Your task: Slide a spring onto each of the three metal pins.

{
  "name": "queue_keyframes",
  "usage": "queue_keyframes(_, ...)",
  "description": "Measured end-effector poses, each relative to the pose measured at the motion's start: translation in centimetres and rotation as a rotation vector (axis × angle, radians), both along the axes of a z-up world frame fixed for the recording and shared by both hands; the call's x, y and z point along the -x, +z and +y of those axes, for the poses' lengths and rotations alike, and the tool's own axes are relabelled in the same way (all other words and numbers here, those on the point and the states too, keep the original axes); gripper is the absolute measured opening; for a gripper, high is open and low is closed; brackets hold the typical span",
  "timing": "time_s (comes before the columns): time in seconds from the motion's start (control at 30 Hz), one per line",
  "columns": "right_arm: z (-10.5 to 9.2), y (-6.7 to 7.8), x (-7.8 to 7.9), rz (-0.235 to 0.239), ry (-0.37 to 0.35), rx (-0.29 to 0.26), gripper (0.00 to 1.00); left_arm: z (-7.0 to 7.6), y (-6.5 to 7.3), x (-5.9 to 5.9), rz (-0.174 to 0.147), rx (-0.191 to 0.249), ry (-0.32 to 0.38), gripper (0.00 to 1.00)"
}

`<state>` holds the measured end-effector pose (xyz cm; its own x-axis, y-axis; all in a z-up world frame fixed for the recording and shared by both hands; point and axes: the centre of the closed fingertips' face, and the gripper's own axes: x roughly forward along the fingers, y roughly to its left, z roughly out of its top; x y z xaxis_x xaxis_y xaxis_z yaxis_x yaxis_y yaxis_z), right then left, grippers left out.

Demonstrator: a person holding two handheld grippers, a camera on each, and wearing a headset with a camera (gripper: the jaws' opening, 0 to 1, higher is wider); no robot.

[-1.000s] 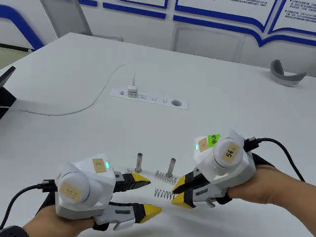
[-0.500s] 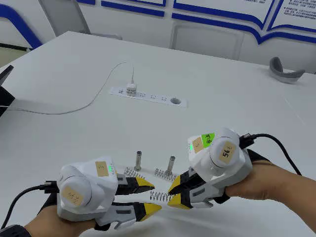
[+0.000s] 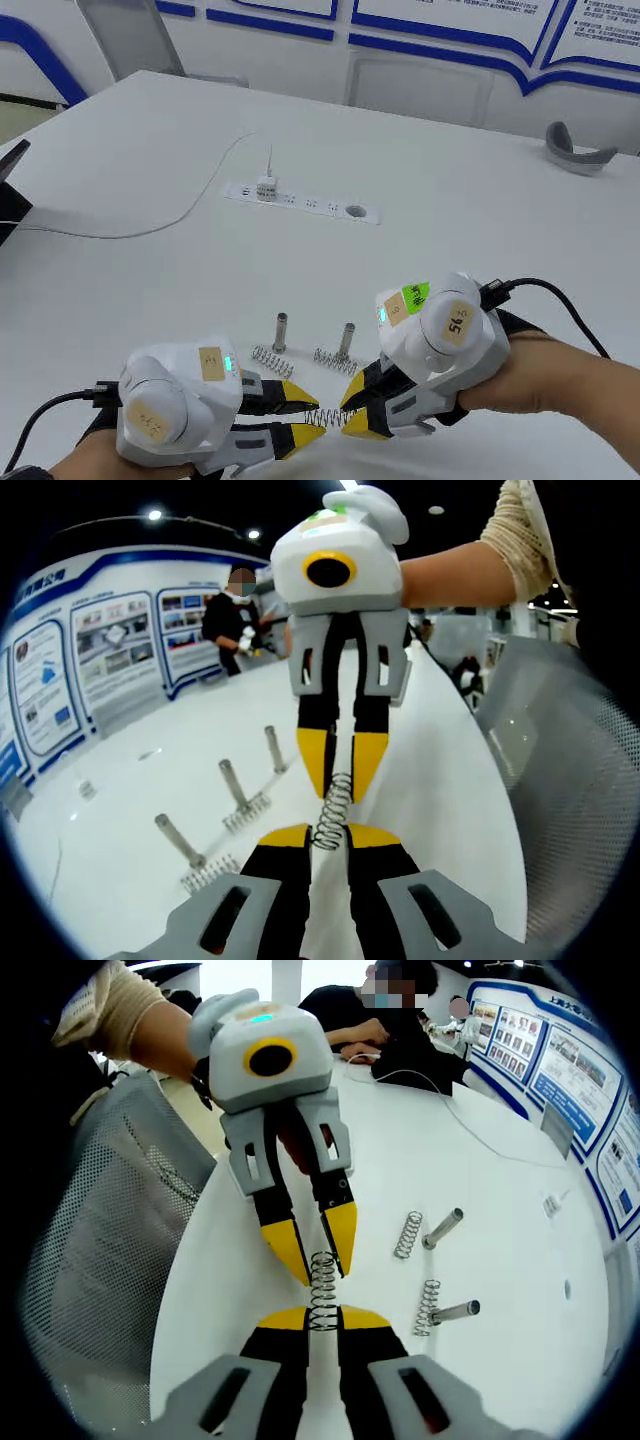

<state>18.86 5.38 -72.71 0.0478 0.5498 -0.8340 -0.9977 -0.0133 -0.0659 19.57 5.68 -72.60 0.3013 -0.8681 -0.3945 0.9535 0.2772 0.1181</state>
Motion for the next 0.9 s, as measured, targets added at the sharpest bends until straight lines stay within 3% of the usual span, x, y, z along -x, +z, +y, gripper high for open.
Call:
queue_keyframes(0.43,0.6,1.6,0.3,0.003,-0.013,-0.02,0.12,-0.2,-0.2,0.2,-0.003,-0.011,-0.011,0.11)
queue_keyframes(0.63,1.9,2.9,0.5,0.009,-0.012,-0.061,0.11,-0.3,-0.2,0.3,0.005,-0.008,-0.009,0.11)
queue_keyframes(0.9,2.6,3.1,0.7,-0.006,0.004,-0.068,0.11,-0.2,-0.2,0.5,0.009,0.001,-0.002,0.1)
